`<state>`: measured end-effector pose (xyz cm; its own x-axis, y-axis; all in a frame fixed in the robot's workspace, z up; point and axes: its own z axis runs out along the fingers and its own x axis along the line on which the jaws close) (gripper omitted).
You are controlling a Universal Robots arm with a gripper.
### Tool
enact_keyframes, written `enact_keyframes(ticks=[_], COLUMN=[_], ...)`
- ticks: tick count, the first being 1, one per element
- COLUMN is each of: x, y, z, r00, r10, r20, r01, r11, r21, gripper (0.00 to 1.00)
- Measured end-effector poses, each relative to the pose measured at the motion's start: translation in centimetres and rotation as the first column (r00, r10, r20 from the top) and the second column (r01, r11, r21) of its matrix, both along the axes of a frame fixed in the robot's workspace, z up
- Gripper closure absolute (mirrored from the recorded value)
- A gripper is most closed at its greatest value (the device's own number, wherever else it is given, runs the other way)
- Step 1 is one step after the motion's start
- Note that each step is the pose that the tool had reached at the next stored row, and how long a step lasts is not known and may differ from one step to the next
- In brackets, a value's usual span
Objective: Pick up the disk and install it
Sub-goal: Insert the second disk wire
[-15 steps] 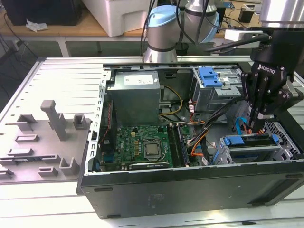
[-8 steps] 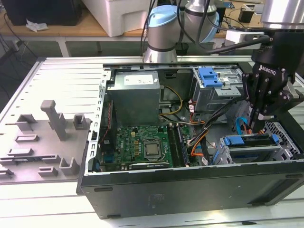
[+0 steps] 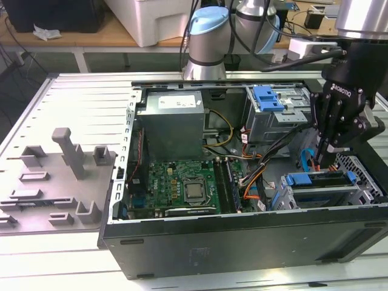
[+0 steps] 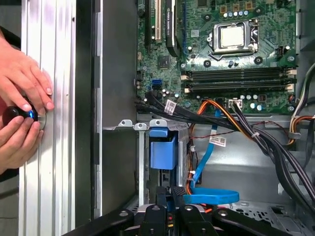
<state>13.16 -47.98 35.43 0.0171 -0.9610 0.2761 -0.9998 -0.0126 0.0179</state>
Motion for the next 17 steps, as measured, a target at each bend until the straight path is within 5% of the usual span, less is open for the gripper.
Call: enact_keyframes(ticks=[4, 17], x=[0.24, 0.25], y=[-0.38, -0.39], z=[-0.02, -0.32], r00=[1.0000, 1.0000], r10=[-0.003, -0.004], r20=[0.0000, -0.0001], r01=[0.003, 0.004], r11=[0.9999, 0.9998], r21=[0.0112, 0.0215], gripper=[0.84, 0.84])
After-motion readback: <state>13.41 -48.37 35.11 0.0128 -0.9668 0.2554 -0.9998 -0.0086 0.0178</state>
